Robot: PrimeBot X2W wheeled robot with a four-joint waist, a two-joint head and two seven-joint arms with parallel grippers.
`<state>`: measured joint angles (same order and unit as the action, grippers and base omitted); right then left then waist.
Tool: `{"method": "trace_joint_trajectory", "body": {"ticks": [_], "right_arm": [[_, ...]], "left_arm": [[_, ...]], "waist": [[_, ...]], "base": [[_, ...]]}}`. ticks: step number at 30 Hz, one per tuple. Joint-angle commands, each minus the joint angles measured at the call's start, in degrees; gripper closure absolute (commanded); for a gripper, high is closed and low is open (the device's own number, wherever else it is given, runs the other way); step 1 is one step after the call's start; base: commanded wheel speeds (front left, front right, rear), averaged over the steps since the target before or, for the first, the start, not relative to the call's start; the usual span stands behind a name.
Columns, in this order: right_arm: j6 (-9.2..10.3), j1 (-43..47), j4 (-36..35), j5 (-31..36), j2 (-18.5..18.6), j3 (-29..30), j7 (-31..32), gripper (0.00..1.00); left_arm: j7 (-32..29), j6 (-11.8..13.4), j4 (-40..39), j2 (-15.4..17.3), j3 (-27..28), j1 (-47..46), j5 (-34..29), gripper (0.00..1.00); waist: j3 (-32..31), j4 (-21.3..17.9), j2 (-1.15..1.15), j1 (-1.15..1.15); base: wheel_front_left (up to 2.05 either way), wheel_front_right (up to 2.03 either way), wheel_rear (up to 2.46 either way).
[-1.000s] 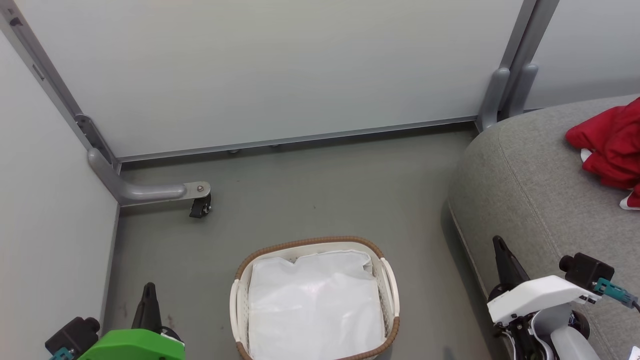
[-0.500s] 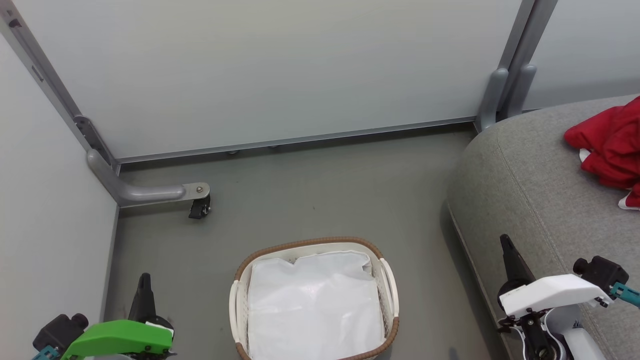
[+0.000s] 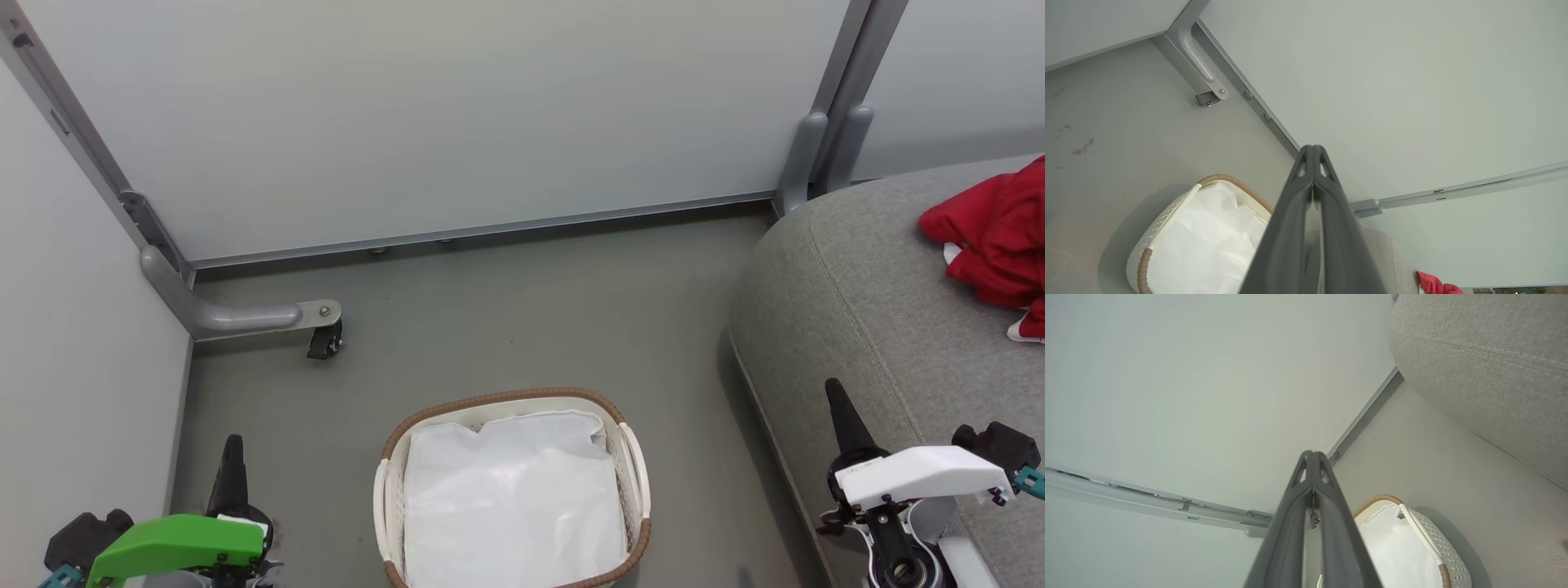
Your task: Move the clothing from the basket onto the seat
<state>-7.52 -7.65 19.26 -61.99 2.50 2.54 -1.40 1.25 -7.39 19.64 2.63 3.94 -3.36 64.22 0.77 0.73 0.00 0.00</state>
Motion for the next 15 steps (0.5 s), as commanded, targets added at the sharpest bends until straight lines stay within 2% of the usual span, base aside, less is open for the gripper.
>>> {"method": "trace_joint_trajectory", "body": {"ticks": [1,15], "right_arm": [[0.02,0.1,-0.9,-1.5,0.3,0.3,0.5,1.00],[0.03,0.6,-2.2,-9.6,0.4,1.4,2.5,1.00]], "left_arm": [[-0.3,-0.1,-0.8,0.3,0.4,-1.8,1.3,1.00],[-2.4,-0.1,-2.3,0.3,1.0,-2.2,8.9,1.00]], "waist": [[0.0,0.0,0.00,0.00],[-0.1,-0.2,0.00,0.00]], "base": [[0.00,0.00,0.00],[0.00,0.00,0.00]]}}
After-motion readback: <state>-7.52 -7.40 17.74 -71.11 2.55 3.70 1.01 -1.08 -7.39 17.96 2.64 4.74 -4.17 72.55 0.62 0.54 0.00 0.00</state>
